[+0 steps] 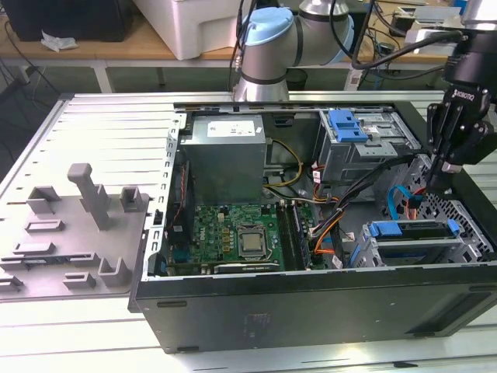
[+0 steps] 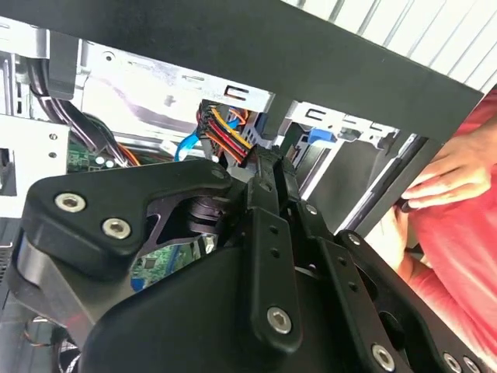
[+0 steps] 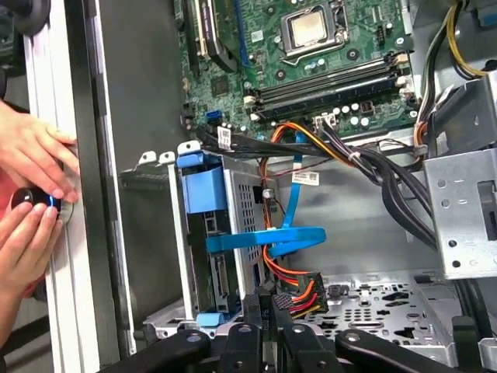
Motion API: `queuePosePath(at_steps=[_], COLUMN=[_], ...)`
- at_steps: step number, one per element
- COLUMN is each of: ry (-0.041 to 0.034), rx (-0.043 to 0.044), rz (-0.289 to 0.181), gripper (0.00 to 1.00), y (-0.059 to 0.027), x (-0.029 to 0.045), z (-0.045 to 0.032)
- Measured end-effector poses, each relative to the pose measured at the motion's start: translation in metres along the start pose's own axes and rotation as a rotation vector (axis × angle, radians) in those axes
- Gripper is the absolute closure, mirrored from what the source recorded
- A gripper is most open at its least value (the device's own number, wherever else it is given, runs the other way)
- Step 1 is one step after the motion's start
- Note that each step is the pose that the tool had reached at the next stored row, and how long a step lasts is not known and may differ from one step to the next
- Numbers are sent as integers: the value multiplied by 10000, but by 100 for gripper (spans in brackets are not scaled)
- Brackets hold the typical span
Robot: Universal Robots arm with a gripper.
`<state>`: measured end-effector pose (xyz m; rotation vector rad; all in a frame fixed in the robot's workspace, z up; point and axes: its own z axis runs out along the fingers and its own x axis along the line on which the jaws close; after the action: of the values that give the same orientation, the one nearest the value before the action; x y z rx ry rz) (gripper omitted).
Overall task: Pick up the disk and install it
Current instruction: 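Insert the first disk wire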
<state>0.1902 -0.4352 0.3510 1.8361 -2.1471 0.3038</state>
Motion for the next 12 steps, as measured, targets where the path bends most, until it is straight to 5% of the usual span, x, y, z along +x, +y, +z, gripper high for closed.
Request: queuePosePath(at_steps=[3,5,6,8,9,10,11,12], ry=[-35,-142,-311,-488,-718,-1136,-1378,-1504], rx=[118,227,302,328,341,348,346,346], rz=[31,69,95,102,102,97,94,91], gripper=[83,83,83,83,83,83,83,83], y=[39,84,120,127,129,145,150,152], x=[6,12,18,26,39,145,230,274], z=[1,5,8,12,16,55,86,101])
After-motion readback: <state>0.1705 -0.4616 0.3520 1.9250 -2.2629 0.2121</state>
